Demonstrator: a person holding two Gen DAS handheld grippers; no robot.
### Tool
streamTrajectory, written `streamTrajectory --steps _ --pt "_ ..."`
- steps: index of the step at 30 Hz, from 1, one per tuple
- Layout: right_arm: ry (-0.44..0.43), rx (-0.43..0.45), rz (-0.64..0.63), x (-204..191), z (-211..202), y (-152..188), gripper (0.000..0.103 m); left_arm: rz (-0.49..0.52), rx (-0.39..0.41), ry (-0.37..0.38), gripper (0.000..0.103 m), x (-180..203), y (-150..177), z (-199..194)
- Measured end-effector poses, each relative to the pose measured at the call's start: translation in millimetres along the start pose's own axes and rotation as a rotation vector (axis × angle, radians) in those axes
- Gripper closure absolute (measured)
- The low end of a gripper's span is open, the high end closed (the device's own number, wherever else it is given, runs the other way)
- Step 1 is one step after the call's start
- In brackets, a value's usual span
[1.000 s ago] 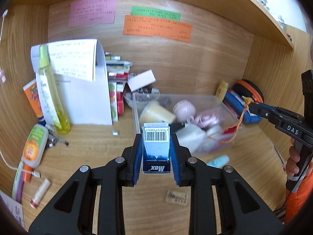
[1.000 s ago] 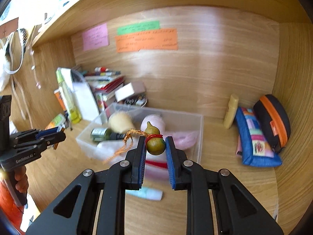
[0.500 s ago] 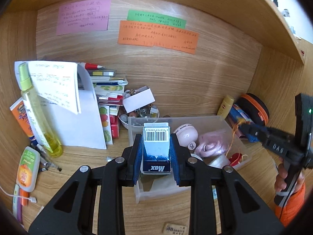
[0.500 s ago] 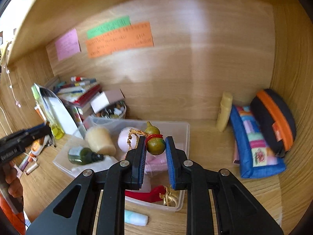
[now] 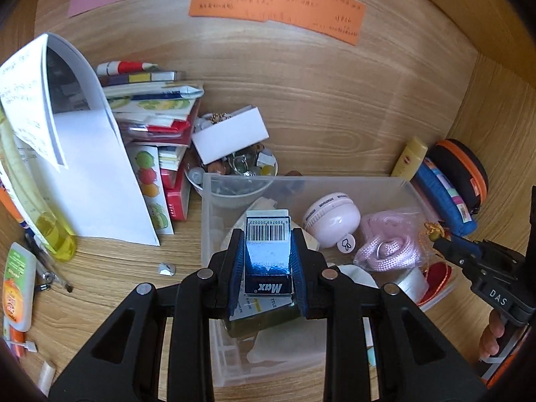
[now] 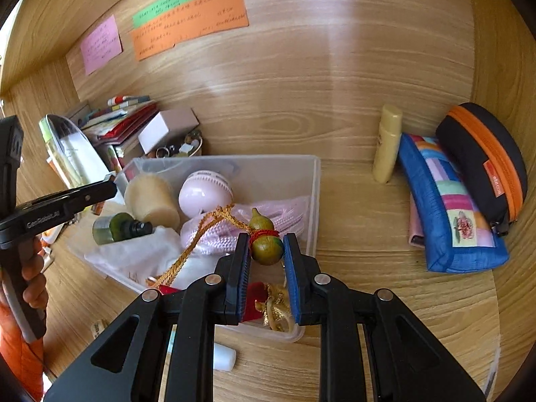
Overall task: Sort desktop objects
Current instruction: 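Carry the Max box and gourd charm into the clear bin and release both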
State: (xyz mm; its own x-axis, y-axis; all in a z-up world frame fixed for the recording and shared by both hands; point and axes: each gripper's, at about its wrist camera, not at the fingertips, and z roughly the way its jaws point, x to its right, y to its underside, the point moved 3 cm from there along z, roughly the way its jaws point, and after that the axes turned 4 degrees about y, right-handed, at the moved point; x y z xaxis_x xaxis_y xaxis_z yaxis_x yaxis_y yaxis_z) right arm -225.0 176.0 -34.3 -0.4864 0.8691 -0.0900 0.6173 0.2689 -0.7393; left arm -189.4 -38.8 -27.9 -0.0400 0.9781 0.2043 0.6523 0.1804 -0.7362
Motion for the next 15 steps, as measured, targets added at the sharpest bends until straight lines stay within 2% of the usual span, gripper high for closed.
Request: streamTrajectory --steps 11,13,15 --pt "0.026 -0.004 -0.025 -4.2 -2.7 -1.4 0.085 0.016 0.014 0.017 0.076 2.5 -0.2 -7.8" --pt "0.030 0.003 -0.030 -6.6 -6.9 -2.2 0.081 0.026 0.030 0.024 0.076 4.8 -1.3 -15.3" --pt "0.040 0.022 -0.031 -8.0 -12.6 -2.8 0.066 0.035 0.044 0.024 0.076 5.4 -1.3 -22.6"
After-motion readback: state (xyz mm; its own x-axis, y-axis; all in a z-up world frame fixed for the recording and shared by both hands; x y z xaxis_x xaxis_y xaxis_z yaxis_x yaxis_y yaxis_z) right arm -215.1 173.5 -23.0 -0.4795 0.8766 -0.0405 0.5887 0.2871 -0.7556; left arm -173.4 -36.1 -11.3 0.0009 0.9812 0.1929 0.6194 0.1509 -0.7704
